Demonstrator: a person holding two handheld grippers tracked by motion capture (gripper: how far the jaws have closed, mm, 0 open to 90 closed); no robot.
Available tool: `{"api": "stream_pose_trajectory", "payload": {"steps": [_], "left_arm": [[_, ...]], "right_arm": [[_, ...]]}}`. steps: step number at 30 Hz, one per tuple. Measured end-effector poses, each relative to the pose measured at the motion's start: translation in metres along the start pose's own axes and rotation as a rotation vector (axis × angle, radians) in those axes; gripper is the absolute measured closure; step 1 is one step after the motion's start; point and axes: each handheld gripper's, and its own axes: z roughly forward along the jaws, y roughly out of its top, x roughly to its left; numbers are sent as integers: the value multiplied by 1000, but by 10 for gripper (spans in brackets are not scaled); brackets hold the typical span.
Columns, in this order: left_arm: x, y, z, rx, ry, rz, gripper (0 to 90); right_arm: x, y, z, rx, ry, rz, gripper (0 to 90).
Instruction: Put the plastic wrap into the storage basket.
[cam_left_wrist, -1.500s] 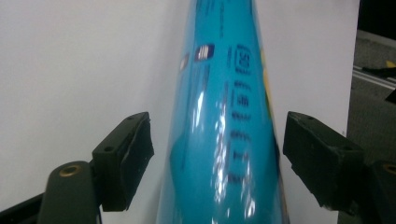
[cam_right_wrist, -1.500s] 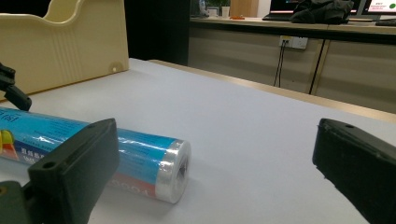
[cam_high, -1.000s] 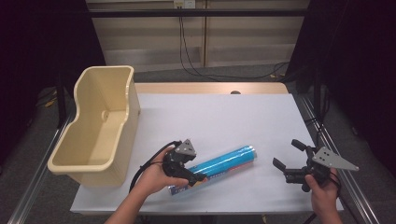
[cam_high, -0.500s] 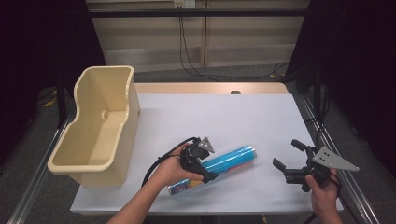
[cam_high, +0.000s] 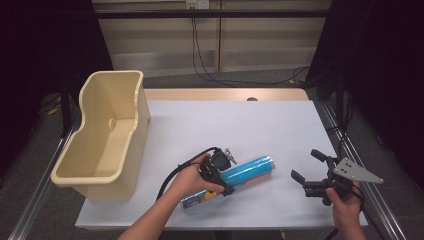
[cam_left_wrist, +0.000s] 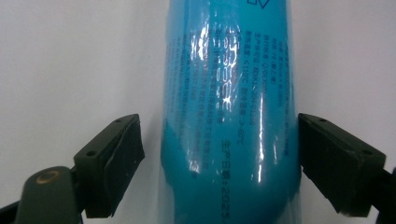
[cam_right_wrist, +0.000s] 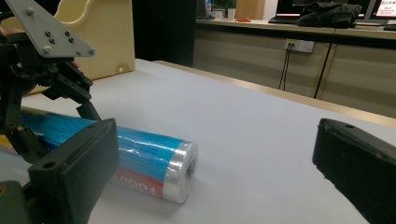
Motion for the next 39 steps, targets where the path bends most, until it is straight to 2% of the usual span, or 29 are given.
{"api": "stream_pose_trajectory", "payload": {"steps": [2,5,6,9,12,16,19,20,21,24,25,26,32,39], "left_arm": [[-1,2,1,10,-7,1,189],[-2,4,4,25,6,8,225],[-1,5,4,35,9,21,248],[-2,6,6,30,4,7,274],[-3,10,7,54,1,-51,307],[-8,17,6,125,39,-4,316],[-13,21,7,154,66,0,318],[-12,22,6,171,54,-2,319],[-11,22,7,163,42,-29,320],[-8,20,5,145,8,-65,323],[-6,19,4,153,6,-62,322],[-6,19,3,138,13,-79,322],[2,17,-12,94,-20,-134,323],[11,17,-39,60,-9,-188,322]], "right_arm": [[0,0,0,-1,1,-1,3],[0,0,0,-1,1,-1,3],[0,0,0,0,1,-1,3],[0,0,0,1,4,-3,3],[0,0,0,0,2,0,3],[0,0,0,2,4,-3,3],[0,0,0,1,6,-4,3],[1,0,0,2,7,-5,3],[0,0,0,3,6,-5,3],[0,0,0,4,7,-8,3],[0,0,0,5,7,-9,3],[0,0,0,4,7,-8,3],[0,0,0,9,7,-12,3],[0,0,0,6,8,-12,3]]}}
